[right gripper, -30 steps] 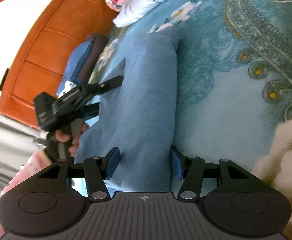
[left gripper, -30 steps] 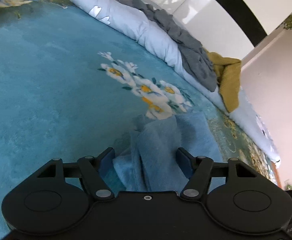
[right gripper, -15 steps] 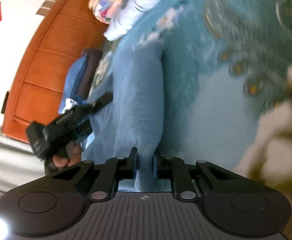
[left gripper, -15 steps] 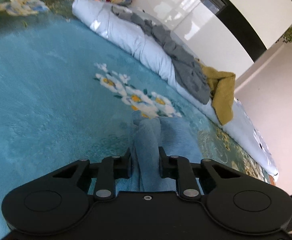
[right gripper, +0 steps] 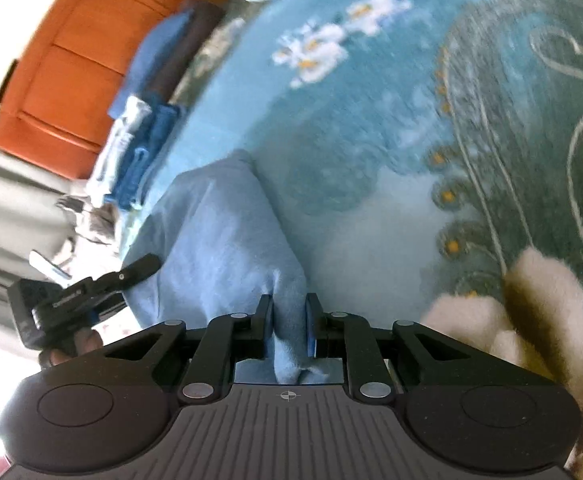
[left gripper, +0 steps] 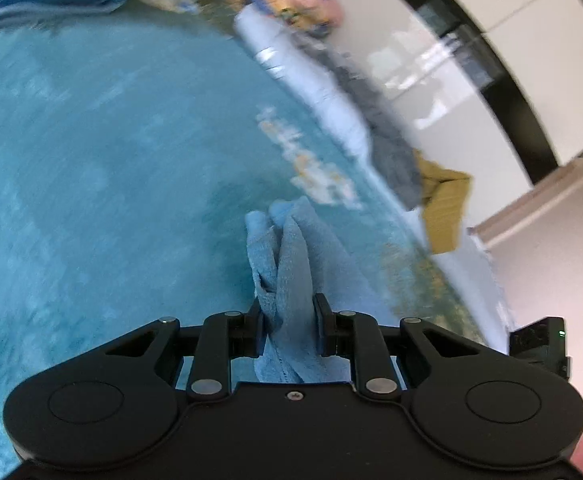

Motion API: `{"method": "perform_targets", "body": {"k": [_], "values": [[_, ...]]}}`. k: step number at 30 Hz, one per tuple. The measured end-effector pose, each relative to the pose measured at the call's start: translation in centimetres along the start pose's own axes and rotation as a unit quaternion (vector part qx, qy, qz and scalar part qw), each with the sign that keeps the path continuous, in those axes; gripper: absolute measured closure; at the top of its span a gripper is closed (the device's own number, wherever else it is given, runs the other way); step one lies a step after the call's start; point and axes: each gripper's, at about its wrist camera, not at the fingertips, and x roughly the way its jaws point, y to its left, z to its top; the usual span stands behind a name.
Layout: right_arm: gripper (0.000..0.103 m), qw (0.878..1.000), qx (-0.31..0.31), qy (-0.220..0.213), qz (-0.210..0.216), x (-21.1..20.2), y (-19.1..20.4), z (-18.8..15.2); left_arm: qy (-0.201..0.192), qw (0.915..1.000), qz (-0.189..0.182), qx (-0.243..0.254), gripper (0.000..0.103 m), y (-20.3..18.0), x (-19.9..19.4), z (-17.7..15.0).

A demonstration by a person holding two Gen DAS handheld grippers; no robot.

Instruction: Fold clothes

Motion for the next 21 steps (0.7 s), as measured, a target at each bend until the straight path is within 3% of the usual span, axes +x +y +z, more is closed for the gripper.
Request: {"method": "perform_targets", "body": {"k": [3, 8, 12, 15, 17, 21], "values": [[0.086, 1.0, 0.014, -0.004, 0.005, 0.6, -0.8, -0.6, 0.006, 0.9999, 0.008, -0.005, 0.083, 0.7, 1.0, 0.1], [0.083, 1.0, -0.001, -0.021, -0.008, -1.2, -0.2, -0.8, 0.03, 0.9985, 0.015, 0.044, 0.079, -0.2, 1.1, 1.2], [0.068, 0.995, -0.015, -0.095, -0.009, -5.2, 1.2, -0.8, 0.026, 0.9935, 0.028, 0.108, 0.058, -1.2, -0.8, 2.7], [0.065, 0.986, 0.014, -0.168, -0.016, -7.3, 1.4, -3.9, 0.01, 0.9904, 0.023, 0.136, 0.048, -1.8, -2.0, 4.5], [0.064, 0.982, 0.053, -0.183, -0.011, -6.3, 1.0, -6.8, 0.012, 0.9885, 0.02, 0.15, 0.038, -2.3, -1.6, 5.8], [0.063, 0.968, 0.132, -0.213, -0.002, -4.3, 0.4, -12.4, 0.064, 0.9807, 0.015, 0.184, 0.036, -2.7, 1.5, 7.4]]}}
